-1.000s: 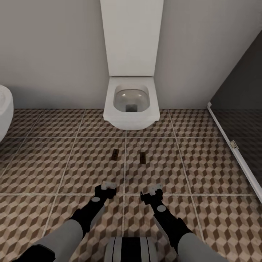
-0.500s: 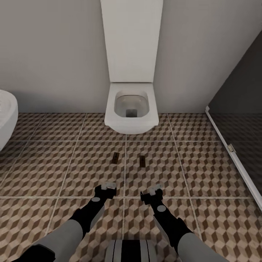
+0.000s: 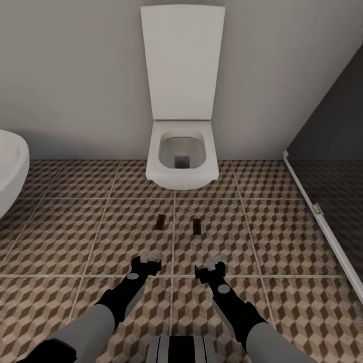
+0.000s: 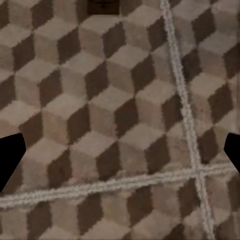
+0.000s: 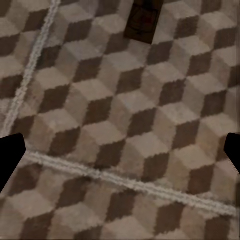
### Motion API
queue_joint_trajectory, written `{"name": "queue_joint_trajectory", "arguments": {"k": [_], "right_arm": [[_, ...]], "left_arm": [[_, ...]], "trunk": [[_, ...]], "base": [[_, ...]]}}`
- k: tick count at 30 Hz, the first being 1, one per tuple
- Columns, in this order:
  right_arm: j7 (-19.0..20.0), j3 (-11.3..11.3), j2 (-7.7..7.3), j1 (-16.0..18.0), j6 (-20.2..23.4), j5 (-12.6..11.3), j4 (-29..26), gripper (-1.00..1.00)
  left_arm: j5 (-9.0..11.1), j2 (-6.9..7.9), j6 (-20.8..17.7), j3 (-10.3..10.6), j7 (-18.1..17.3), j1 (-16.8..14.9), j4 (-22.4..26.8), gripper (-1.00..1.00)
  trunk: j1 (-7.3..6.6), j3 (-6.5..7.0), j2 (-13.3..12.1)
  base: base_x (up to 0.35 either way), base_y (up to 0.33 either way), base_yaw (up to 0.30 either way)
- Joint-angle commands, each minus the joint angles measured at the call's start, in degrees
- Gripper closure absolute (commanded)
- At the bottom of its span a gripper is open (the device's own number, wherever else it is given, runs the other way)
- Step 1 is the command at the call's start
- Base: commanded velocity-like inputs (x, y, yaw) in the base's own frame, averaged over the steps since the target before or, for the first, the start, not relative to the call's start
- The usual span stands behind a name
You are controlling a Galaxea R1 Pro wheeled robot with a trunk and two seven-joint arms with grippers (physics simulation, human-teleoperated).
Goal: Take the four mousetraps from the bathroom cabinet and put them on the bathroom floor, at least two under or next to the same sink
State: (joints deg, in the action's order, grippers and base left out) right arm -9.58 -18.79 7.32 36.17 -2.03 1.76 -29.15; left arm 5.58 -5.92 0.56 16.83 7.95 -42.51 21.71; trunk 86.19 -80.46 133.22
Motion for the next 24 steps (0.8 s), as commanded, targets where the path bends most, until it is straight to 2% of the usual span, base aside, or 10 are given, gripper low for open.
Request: {"name": "queue_joint_trajectory", "arguments": {"k": [1, 24], "right_arm": [[-0.44, -0.28, -0.02, 0.04, -0.08, 0.17, 0.06, -1.0], [-0.44, -0.28, -0.02, 0.04, -0.07, 0.17, -0.02, -1.0]], "left_arm": [[0.59, 0.04, 0.06, 0.48, 0.4, -0.03, 0.0, -1.0], [0.64, 0.05, 0.05, 0.48, 0.4, -0.03, -0.29, -1.0]], "trunk": [[-0.23, 0.16, -0.4], [-5.28, 4.28, -9.63]], "base": [[0.0, 0.0, 0.0], [0.0, 0.0, 0.0]]}}
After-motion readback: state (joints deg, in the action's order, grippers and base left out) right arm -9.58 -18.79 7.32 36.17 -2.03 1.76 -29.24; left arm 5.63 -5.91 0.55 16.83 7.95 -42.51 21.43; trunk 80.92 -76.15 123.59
